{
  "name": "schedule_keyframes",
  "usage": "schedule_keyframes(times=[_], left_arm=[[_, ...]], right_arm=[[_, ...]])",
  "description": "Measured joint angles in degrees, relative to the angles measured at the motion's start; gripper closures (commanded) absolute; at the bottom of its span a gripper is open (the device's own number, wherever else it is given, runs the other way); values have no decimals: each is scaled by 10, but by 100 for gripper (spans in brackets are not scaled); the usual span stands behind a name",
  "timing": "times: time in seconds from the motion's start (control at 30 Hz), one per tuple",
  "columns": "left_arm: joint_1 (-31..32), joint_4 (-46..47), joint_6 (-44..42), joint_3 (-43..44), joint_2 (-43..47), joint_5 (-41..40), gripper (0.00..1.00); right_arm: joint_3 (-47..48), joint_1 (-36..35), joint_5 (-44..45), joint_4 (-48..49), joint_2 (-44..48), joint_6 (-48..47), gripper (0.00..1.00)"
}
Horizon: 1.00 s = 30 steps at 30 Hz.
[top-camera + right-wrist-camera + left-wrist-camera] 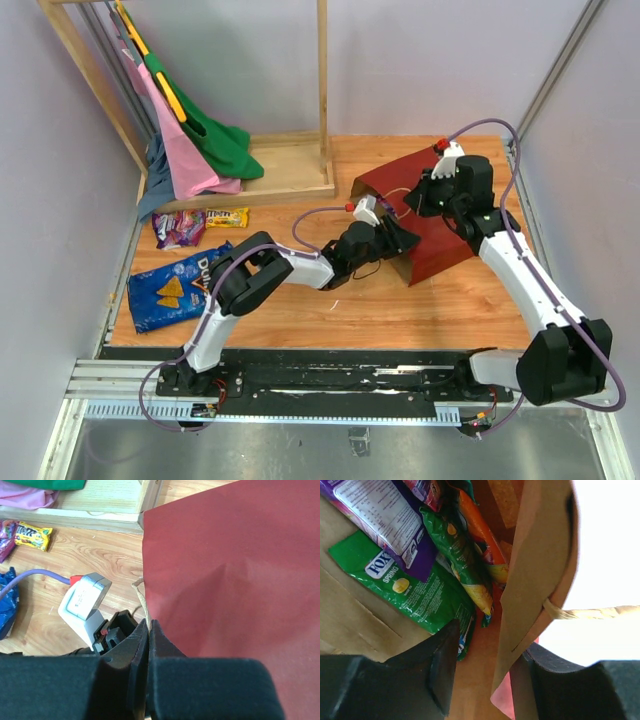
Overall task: Take the snacks out of the paper bag
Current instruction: Adjust the paper bag at the center of the board.
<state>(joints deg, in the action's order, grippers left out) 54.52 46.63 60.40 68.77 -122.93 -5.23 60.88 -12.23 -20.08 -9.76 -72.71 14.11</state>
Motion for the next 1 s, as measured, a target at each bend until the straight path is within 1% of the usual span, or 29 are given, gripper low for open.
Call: schedule_keyframes(times=[0.1,0.27,0.33,0.57,0.67,0.73,0.87,1.0], left_arm=[[0,1,3,10,-10,7,81],[0,2,3,55,-31,27,98],[0,2,2,82,-47,34,100],[0,-2,0,162,-101,46,99],[0,-11,-4,194,-118,51,99],[-3,-27,-15,231,-135,59,99],[-17,-58,-35,288,-154,97,99],[-46,-97,-53,341,-173,161,98]], right_arm=[[-2,0,15,-11,10,-8,99],[-5,4,29,-18,17,-16,99],[-5,8,38,-19,17,-20,99],[-2,20,77,-27,17,-41,99],[7,29,101,-35,17,-51,99],[15,38,110,-37,17,-55,99],[26,49,118,-38,12,-59,99],[27,49,116,-37,-2,-59,99]])
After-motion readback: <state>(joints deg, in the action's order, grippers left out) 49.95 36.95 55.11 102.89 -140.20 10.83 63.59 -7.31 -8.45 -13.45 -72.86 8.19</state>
